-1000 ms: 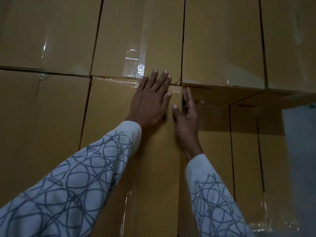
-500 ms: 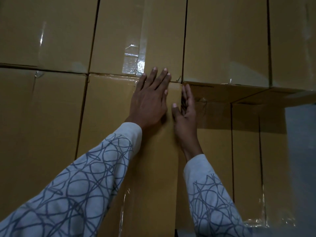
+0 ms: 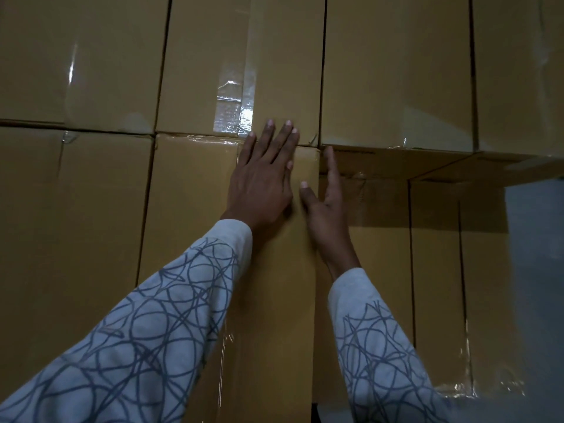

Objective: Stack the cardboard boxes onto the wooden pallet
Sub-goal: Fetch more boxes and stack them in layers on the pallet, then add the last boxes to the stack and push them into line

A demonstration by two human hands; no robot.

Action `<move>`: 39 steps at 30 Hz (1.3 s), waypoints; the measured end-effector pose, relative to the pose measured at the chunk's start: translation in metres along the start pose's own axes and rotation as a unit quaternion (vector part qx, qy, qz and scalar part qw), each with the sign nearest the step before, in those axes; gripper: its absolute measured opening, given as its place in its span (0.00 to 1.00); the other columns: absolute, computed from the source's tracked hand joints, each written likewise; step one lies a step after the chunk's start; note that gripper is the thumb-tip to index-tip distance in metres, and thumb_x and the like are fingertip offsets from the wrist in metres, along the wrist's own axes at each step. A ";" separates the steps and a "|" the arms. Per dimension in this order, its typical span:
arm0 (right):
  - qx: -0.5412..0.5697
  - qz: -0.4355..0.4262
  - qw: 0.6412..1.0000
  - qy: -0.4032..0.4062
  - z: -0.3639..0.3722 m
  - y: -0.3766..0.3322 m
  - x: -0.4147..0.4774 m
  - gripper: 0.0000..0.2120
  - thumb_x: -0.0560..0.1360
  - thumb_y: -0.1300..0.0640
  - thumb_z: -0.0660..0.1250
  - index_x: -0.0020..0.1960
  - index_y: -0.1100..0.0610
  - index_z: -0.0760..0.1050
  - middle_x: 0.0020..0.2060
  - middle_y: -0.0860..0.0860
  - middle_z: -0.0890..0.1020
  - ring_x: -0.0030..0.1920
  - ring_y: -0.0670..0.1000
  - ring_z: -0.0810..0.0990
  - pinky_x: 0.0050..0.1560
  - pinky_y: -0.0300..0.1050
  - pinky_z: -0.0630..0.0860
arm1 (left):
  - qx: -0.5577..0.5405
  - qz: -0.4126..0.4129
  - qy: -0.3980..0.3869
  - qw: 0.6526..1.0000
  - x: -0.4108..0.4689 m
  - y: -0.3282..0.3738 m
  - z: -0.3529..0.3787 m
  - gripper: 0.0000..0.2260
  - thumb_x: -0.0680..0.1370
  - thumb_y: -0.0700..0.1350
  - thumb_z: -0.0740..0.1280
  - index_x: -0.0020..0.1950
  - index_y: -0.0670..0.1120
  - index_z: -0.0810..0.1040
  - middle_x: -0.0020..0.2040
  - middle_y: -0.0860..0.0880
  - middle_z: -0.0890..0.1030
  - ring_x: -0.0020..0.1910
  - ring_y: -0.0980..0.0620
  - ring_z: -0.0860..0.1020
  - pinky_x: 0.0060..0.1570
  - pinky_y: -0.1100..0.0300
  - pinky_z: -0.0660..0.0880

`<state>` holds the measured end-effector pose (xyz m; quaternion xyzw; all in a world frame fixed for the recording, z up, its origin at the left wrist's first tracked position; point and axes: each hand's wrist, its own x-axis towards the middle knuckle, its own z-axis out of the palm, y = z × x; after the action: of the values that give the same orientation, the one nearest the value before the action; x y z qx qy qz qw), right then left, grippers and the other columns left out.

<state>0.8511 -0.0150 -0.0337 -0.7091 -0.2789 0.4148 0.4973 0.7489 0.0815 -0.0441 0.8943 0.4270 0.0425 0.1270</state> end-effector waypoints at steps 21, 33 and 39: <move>0.071 0.055 0.996 -0.015 0.006 0.000 0.012 0.35 0.81 0.44 0.66 0.84 0.49 0.57 0.79 0.48 0.68 0.76 0.44 0.68 0.77 0.48 0.68 | -0.012 0.005 0.006 1.000 0.000 0.004 -0.002 0.25 0.83 0.54 0.50 0.82 0.55 0.59 0.83 0.51 0.56 0.82 0.47 0.50 0.79 0.44 0.47; 0.022 0.063 0.997 0.030 0.019 0.006 0.014 0.29 0.84 0.38 0.58 0.83 0.44 0.59 0.77 0.46 0.71 0.73 0.42 0.71 0.76 0.51 0.70 | 0.021 -0.011 0.015 1.000 -0.001 0.016 0.010 0.24 0.86 0.57 0.44 0.82 0.56 0.57 0.84 0.49 0.52 0.83 0.44 0.46 0.78 0.40 0.47; 0.006 0.101 0.995 0.020 0.014 0.003 0.015 0.29 0.83 0.34 0.55 0.81 0.44 0.63 0.74 0.47 0.74 0.72 0.44 0.73 0.76 0.53 0.69 | 0.053 -0.009 -0.001 0.999 -0.001 0.018 0.013 0.25 0.86 0.57 0.44 0.83 0.55 0.52 0.84 0.48 0.49 0.82 0.43 0.44 0.78 0.39 0.45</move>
<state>0.8468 0.0030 -0.0432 -0.7392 -0.1930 0.4501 0.4623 0.7649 0.0675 -0.0516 0.8958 0.4368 0.0181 0.0800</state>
